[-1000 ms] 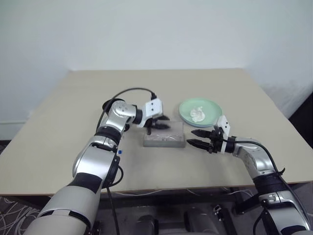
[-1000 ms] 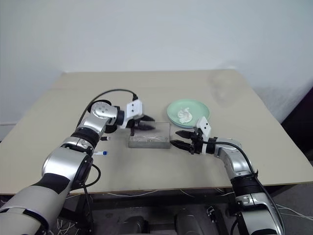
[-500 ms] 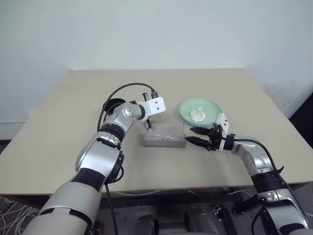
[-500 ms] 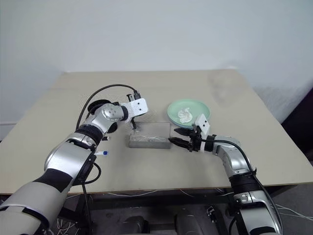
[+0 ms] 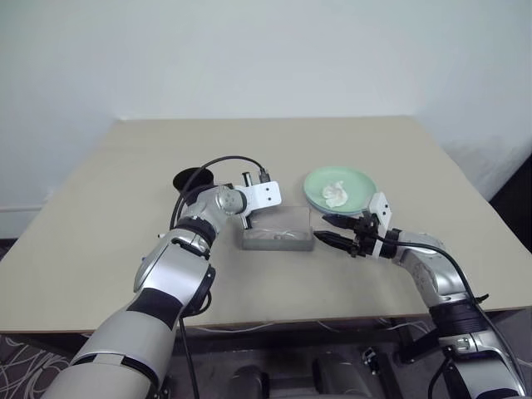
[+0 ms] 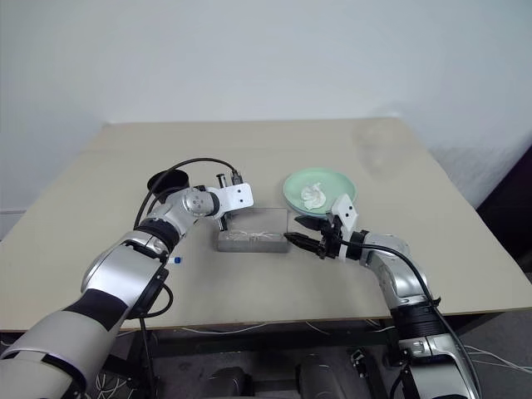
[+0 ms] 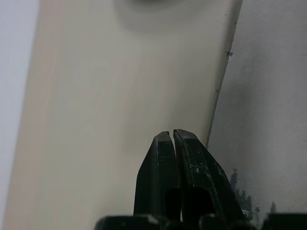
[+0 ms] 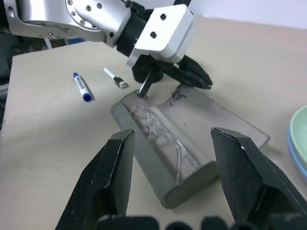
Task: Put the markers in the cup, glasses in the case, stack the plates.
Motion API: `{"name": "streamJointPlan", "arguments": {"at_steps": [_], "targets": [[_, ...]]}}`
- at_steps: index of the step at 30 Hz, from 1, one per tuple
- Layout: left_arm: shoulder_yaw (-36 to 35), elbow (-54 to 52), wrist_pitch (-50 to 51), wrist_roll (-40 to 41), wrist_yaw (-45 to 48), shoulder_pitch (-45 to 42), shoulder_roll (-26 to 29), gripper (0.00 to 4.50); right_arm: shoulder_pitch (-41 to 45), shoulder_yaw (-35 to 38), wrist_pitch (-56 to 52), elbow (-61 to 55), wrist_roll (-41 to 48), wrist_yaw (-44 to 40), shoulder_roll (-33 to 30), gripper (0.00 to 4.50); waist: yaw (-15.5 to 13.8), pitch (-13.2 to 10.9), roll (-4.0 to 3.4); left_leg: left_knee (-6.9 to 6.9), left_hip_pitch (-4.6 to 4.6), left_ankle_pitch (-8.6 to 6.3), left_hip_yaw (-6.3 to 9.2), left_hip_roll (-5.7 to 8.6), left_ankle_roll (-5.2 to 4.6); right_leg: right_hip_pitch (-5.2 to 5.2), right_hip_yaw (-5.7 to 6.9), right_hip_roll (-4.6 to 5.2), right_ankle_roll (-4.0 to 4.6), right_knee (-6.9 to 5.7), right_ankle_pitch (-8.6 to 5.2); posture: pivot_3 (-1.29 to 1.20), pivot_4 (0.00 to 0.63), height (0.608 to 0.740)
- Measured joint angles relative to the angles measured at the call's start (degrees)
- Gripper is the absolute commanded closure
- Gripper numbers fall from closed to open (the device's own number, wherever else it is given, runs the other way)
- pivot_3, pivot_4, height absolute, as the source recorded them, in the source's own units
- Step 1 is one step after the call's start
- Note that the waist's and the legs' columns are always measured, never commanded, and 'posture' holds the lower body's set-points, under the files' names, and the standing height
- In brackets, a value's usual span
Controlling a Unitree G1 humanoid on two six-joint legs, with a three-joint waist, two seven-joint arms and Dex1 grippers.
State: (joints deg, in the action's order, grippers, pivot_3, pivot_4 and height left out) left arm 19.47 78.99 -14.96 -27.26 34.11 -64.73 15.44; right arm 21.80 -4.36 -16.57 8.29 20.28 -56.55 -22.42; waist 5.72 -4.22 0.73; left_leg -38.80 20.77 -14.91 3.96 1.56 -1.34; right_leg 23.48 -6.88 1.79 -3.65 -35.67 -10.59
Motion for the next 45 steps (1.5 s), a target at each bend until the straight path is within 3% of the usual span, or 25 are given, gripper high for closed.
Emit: {"name": "streamJointPlan", "arguments": {"at_steps": [7, 12, 22, 25, 31, 36, 45], "targets": [[-4.74, -0.04, -0.16, 5.27, 12.82, 0.01, 0.33, 4.47, -0.08, 0.07, -0.37, -0.01, 0.0, 0.39, 0.1, 1.75, 0.03, -0.01, 0.01, 0.0, 0.0, 0.0, 0.0, -0.01, 0.0, 0.01, -0.01, 0.0, 0.0, -0.01, 0.0, 0.0, 0.0, 0.737], [-7.75, -0.96, -1.47, 9.14, 24.77, 0.01, 4.09, 4.47, 0.31, 0.04, -0.35, 0.22, -0.02, 0.2, 0.3, 1.75, 0.05, -0.01, 0.01, 0.0, -0.01, 0.0, 0.0, -0.02, 0.0, 0.01, 0.0, 0.0, 0.0, -0.03, 0.0, 0.0, 0.0, 0.737], [-8.44, -3.15, -1.37, 11.67, 41.41, 0.19, 6.63, 4.47, 2.25, -0.52, 0.25, 2.0, -0.06, -0.47, 0.95, 1.75, 0.03, 0.0, 0.03, -0.05, 0.0, 0.0, 0.01, -0.02, -0.01, -0.01, -0.01, 0.0, 0.0, -0.03, 0.0, 0.0, 0.0, 0.737], [-5.99, -4.24, -2.95, 9.9, 41.38, 1.57, 6.96, 4.47, 2.25, -0.67, 0.44, 2.43, -0.09, -0.63, 1.02, 1.75, 0.02, 0.0, 0.03, -0.06, -0.01, 0.01, 0.01, -0.02, -0.01, -0.01, -0.01, 0.01, 0.0, -0.05, 0.0, 0.0, 0.0, 0.737], [0.3, -4.4, -6.6, 3.64, 32.46, 2.74, 6.32, 4.47, 2.29, -0.88, 0.62, 2.54, -0.09, -0.66, 1.22, 1.75, 0.0, 0.01, 0.05, -0.09, -0.01, 0.01, 0.01, -0.02, -0.01, -0.02, -0.02, 0.0, 0.0, -0.07, 0.01, 0.0, 0.0, 0.737], [1.27, -4.4, -7.34, 2.43, 27.69, 2.74, 4.91, 4.47, 2.29, -0.93, 0.67, 2.58, -0.09, -0.55, 1.3, 1.75, -0.01, 0.02, 0.06, -0.12, -0.01, 0.01, 0.01, -0.02, -0.01, -0.05, -0.02, 0.01, -0.01, -0.07, 0.01, 0.0, 0.0, 0.737], [-3.13, -4.4, -6.84, 8.13, 35.79, 1.22, 4.42, 4.47, 2.28, -0.92, 0.72, 2.58, -0.09, -0.34, 1.29, 1.75, 0.01, 0.01, 0.07, -0.11, 0.03, 0.01, 0.01, -0.01, -0.01, 0.0, -0.01, 0.01, -0.01, -0.05, 0.01, 0.0, 0.0, 0.737]]}}
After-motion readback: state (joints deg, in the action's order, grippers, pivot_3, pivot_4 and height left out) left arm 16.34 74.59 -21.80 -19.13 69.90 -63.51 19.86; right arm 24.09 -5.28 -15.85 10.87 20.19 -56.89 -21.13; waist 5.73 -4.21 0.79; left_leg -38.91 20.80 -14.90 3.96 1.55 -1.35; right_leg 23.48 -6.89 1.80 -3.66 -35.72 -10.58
